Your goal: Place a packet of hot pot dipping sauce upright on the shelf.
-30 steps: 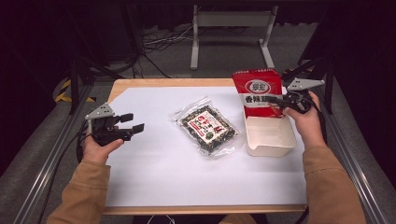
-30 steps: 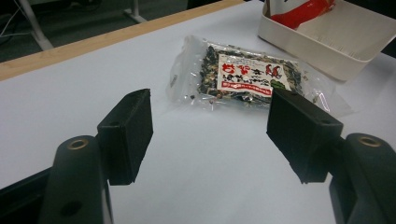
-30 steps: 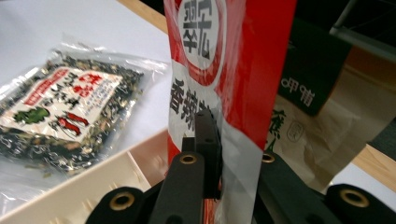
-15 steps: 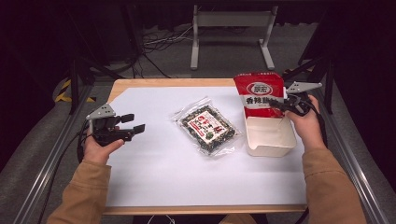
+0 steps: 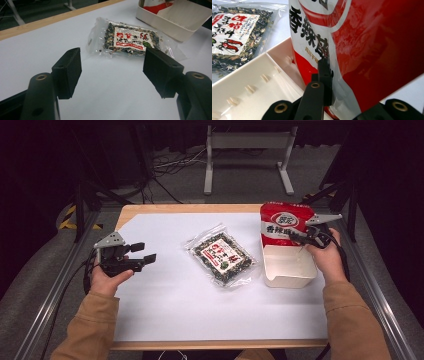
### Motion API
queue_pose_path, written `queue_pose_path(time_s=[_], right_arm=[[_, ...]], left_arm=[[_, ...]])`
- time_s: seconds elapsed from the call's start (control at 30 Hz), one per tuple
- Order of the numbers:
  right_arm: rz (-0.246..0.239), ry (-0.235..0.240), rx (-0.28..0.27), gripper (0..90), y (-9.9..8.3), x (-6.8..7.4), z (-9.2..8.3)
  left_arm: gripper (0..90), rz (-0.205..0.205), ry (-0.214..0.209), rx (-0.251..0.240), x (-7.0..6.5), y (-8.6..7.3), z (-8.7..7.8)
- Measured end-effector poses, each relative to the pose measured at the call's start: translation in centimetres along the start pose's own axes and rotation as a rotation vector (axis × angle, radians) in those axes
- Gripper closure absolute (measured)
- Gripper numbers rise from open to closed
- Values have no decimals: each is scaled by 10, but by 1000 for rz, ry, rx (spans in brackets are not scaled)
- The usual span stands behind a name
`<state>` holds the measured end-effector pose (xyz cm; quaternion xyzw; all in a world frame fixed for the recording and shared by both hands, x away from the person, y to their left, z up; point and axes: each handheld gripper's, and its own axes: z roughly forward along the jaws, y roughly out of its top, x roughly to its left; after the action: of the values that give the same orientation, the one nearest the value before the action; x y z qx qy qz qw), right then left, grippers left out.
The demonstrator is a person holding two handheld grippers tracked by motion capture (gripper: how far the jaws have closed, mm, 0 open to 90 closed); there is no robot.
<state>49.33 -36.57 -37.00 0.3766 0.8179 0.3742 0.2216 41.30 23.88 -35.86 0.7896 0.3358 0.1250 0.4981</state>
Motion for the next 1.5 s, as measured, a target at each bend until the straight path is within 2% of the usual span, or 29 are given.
queue_pose_path(time_s=[0.27, 0.33, 0.37, 0.4, 0.47, 0.53, 0.63, 0.7, 0.8, 0.93, 1.1, 1.23, 1.27, 1.3, 1.37, 1.43, 1.5], right_arm=[[9, -15, -6, 872, -2, 0, 1], [25, -56, 19, 733, -4, -1, 0], [46, -63, 14, 694, -6, -1, 0], [91, -50, -16, 665, -8, -2, -2], [117, -57, -45, 602, -9, -3, -6], [129, -64, -59, 532, -9, -2, -9], [131, -66, -77, 476, -10, 0, -14], [121, -67, -93, 469, -11, 2, -19], [108, -81, -96, 451, -13, 4, -27], [115, -76, -111, 452, -14, 8, -35], [77, -129, -128, 465, -17, 13, -52], [75, -160, -154, 474, -16, 19, -67], [75, -160, -154, 474, -16, 19, -67], [91, -160, -160, 490, -15, 22, -75], [91, -157, -161, 503, -13, 28, -83], [89, -138, -171, 514, -11, 34, -88], [63, -123, -172, 542, -8, 43, -92]], left_arm=[[313, 7, -7, 9, -1, 0, 3], [312, -2, -10, 15, -1, 0, 4], [313, 4, -10, 25, -1, 0, 6], [314, -3, -8, 29, -2, 0, 7], [316, 7, 0, 47, -2, 0, 12], [322, 13, -1, 62, -3, 0, 15], [330, 32, 0, 78, -5, 1, 19], [342, 32, -4, 81, -6, 2, 22], [391, 35, 22, 111, -7, 1, 25], [401, 43, 19, 117, -7, 1, 27], [399, 60, 46, 117, -8, 1, 30], [388, 56, 41, 116, -7, 0, 32], [387, 56, 41, 116, -7, 0, 32], [387, 63, 43, 115, -7, 0, 32], [383, 58, 49, 116, -9, 0, 33], [379, 57, 57, 120, -9, 0, 34], [385, 51, 58, 123, -9, 0, 34]])
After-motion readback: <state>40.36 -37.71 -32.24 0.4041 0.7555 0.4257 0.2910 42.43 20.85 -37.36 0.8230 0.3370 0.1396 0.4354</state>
